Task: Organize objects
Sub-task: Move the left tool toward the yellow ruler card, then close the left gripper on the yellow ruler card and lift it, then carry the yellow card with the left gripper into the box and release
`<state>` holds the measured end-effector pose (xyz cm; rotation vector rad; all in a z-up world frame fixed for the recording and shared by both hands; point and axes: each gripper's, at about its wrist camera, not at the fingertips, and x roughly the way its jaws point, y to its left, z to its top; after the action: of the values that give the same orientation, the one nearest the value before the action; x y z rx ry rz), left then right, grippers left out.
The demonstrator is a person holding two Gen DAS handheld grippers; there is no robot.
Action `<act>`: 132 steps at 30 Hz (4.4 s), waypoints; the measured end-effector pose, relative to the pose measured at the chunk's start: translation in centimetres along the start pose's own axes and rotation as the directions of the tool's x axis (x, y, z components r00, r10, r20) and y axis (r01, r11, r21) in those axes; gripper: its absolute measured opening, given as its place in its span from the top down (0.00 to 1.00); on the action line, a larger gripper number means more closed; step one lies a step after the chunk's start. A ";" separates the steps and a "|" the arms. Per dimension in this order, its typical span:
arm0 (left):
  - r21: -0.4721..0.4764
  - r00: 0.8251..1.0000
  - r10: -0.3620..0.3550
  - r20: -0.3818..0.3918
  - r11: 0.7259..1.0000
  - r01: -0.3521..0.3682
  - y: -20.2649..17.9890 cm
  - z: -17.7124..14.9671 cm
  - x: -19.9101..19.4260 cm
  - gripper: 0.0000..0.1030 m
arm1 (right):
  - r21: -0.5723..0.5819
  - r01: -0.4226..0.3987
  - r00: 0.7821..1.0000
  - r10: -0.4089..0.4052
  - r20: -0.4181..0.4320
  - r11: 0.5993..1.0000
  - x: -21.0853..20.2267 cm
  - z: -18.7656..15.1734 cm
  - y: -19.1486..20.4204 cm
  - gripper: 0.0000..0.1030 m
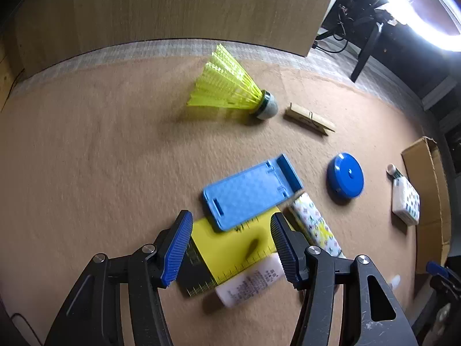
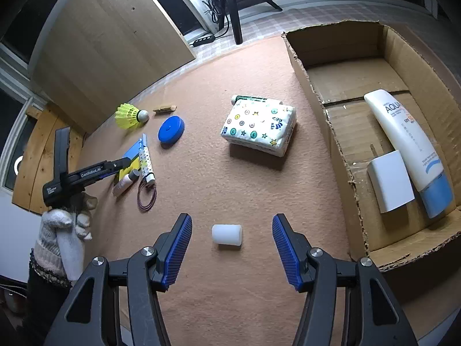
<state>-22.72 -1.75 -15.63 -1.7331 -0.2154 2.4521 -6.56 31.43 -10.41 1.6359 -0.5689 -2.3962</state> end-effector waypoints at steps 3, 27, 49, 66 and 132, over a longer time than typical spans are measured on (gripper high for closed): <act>0.012 1.000 0.010 0.003 1.000 -0.010 -0.3 0.3 0.3 0.42 | 0.003 -0.002 1.000 0.002 -0.005 1.000 0.1 0.0 -0.1 0.47; 0.189 0.998 0.032 0.050 0.981 -0.041 -5.2 -9.0 -1.9 0.42 | -0.027 -0.042 0.998 0.041 -0.043 0.999 1.1 -0.1 1.0 0.47; 0.216 0.999 0.050 -0.009 0.975 -0.047 -4.3 -8.7 -2.0 0.41 | 0.007 -0.034 0.998 0.035 -0.051 0.999 1.1 -0.3 0.0 0.47; 0.215 0.992 0.124 0.000 0.969 -0.121 -2.3 -8.2 -2.2 0.38 | 0.017 -0.036 0.998 0.037 -0.046 0.999 1.1 -0.2 0.0 0.47; 0.453 0.963 -0.242 0.119 0.876 0.164 -30.6 -8.4 -8.0 0.45 | 0.035 0.201 0.963 -0.204 0.174 0.979 -10.3 -2.4 -9.0 0.47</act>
<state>-11.35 27.13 -5.13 -1.2435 0.1303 2.2688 0.13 42.79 -6.06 1.5665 -0.4705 -2.7119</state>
